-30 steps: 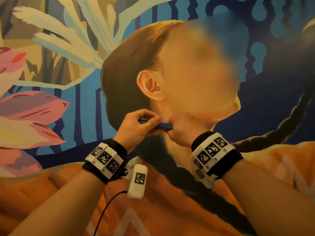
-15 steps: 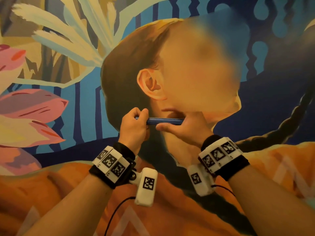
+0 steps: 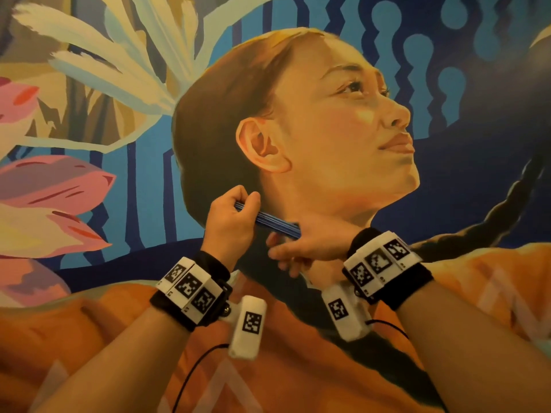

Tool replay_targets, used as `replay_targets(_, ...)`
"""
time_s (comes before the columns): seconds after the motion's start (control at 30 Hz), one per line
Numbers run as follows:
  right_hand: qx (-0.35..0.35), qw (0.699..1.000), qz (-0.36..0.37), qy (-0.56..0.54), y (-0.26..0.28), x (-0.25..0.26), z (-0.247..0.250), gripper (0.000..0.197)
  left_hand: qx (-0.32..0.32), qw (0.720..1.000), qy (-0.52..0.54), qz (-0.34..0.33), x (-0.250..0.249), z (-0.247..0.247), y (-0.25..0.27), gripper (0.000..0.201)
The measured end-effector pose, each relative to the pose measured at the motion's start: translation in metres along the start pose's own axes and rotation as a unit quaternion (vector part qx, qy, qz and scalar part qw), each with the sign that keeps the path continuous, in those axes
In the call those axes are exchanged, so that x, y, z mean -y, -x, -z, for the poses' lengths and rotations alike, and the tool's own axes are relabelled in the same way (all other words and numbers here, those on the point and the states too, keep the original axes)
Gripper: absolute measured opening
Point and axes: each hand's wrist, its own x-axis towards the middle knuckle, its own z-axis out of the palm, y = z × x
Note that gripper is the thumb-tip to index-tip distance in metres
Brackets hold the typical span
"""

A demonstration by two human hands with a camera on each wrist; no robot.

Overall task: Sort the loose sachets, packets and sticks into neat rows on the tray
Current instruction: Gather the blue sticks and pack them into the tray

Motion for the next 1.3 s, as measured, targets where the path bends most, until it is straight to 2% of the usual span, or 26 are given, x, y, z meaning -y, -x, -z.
replay_targets(0.03,-0.006,0.998,-0.034,0.049,0.000,-0.001,-0.003,0.019,0.013,1.000,-0.012,-0.001,0.000,0.001,0.000,0.035)
replay_targets(0.07,-0.040,0.993,-0.052,0.095,-0.002,-0.003,-0.005,0.021,0.025,1.000,-0.016,0.008,0.000,0.003,0.000,0.034)
replay_targets(0.17,-0.129,0.979,-0.030,0.154,-0.008,-0.011,-0.016,0.019,0.039,0.991,0.079,0.101,0.004,0.005,0.009,0.031)
replay_targets(0.23,-0.162,0.978,-0.035,0.130,-0.013,-0.022,-0.027,0.016,0.079,0.970,0.160,0.168,0.014,0.004,0.023,0.054)
replay_targets(0.27,-0.178,0.975,-0.043,0.127,-0.016,-0.028,-0.033,0.017,0.102,0.960,0.183,0.188,0.019,0.001,0.031,0.059)
replay_targets(0.37,-0.195,0.971,-0.062,0.126,-0.024,-0.045,-0.052,0.016,0.101,0.942,0.230,0.221,0.030,-0.008,0.051,0.032)
replay_targets(0.43,-0.188,0.973,-0.071,0.118,-0.027,-0.053,-0.064,0.028,0.082,0.932,0.265,0.233,0.037,-0.013,0.058,0.024)
replay_targets(0.5,-0.172,0.975,-0.088,0.109,-0.030,-0.064,-0.078,0.037,0.080,0.920,0.296,0.246,0.045,-0.016,0.065,0.022)
replay_targets(0.7,-0.109,0.979,-0.151,0.086,-0.016,-0.109,-0.132,0.033,0.033,0.890,0.292,0.349,0.087,-0.027,0.108,0.016)
replay_targets(0.77,-0.070,0.982,-0.163,0.065,-0.005,-0.129,-0.158,0.025,0.018,0.882,0.269,0.387,0.112,-0.031,0.133,0.018)
replay_targets(0.83,-0.016,0.981,-0.190,0.029,0.009,-0.153,-0.185,0.008,0.001,0.869,0.234,0.436,0.138,-0.033,0.161,0.017)
replay_targets(0.93,0.061,0.971,-0.228,-0.028,0.036,-0.189,-0.223,0.004,-0.016,0.840,0.189,0.509,0.185,-0.032,0.208,0.016)
replay_targets(1.0,0.112,0.962,-0.244,-0.050,0.056,-0.211,-0.248,0.011,-0.012,0.814,0.155,0.560,0.214,-0.029,0.245,0.017)
replay_targets(1.13,0.181,0.926,-0.324,-0.067,0.095,-0.261,-0.303,0.021,0.030,0.741,0.067,0.668,0.260,-0.017,0.330,0.010)
replay_targets(1.3,0.237,0.880,-0.402,-0.090,0.146,-0.319,-0.374,0.019,0.145,0.636,-0.054,0.756,0.293,-0.002,0.439,0.014)
